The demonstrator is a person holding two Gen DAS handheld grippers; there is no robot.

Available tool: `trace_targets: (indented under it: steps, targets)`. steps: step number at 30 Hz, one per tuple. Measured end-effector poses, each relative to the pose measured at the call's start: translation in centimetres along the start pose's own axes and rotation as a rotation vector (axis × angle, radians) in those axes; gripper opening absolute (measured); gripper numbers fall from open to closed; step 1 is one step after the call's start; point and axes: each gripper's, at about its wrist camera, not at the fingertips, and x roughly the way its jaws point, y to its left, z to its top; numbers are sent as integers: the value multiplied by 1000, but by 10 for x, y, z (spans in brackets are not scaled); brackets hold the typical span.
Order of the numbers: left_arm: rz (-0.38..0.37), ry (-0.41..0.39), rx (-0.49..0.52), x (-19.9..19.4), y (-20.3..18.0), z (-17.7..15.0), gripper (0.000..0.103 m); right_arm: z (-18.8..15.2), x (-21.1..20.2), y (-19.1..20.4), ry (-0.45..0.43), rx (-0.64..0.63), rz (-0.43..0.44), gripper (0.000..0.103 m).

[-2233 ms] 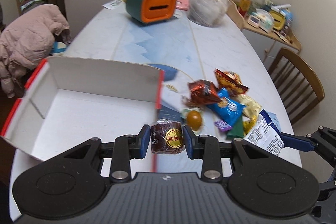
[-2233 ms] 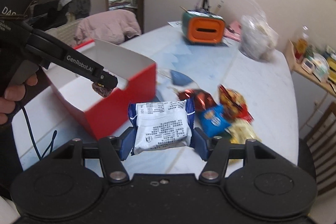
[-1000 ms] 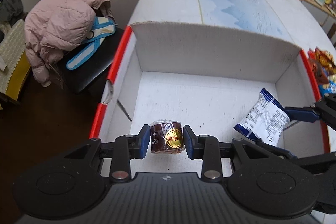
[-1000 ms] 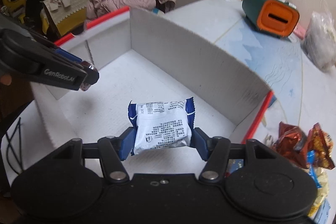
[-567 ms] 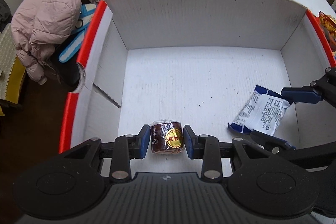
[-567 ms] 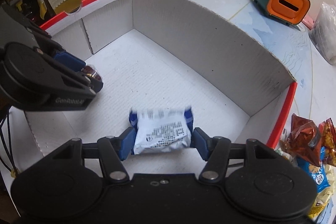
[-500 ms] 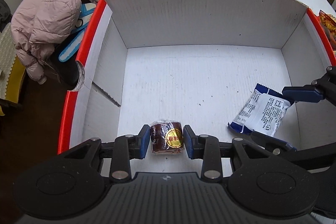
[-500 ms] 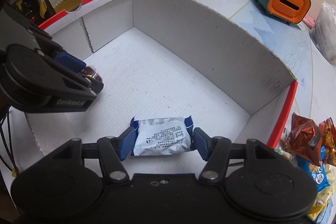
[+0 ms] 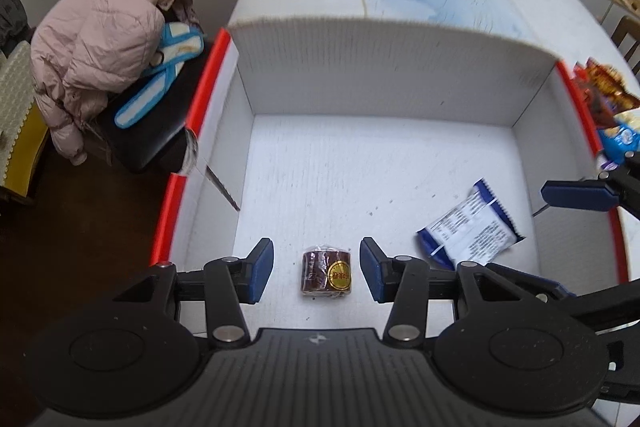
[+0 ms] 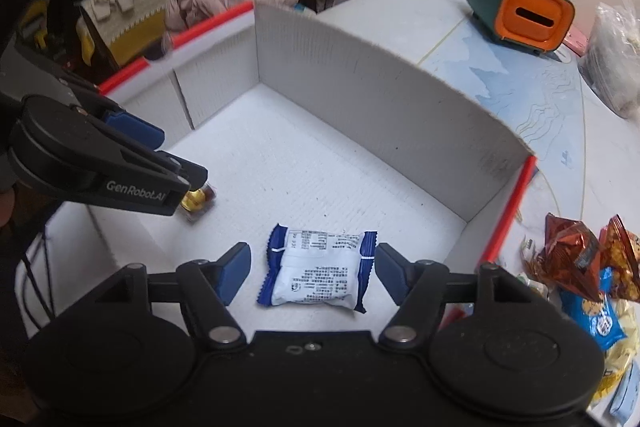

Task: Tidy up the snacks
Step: 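Open both grippers to drop the cake and pastry in the box, then move both tools back to the snack pile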

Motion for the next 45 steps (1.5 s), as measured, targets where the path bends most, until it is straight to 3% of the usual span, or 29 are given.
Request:
trace_targets:
  steps: [12,17,23,33,36,45]
  targets:
    - [-83,-185,11,-70,-25,-15,47,-13,-71,-8,-164,67,19,73]
    - [-112,-256,10,-93,-38,-21,54,-29,-99,-19,-233,110,0,76]
    - [-140,-329,47,-112,-65,-32,55,-57,-128,-39,-295,171,-30,80]
    - [-202,-377,106,-122,-129,-40,62,-106,-164,-79,-349,236,-105,88]
    - [-206,-390,119,-121,-149,-41,69,-121,-172,-93,-358,250,-123,91]
    - [-238,-361,122,-106,-214,-33,72,-162,-187,-147,-367,301,-157,103]
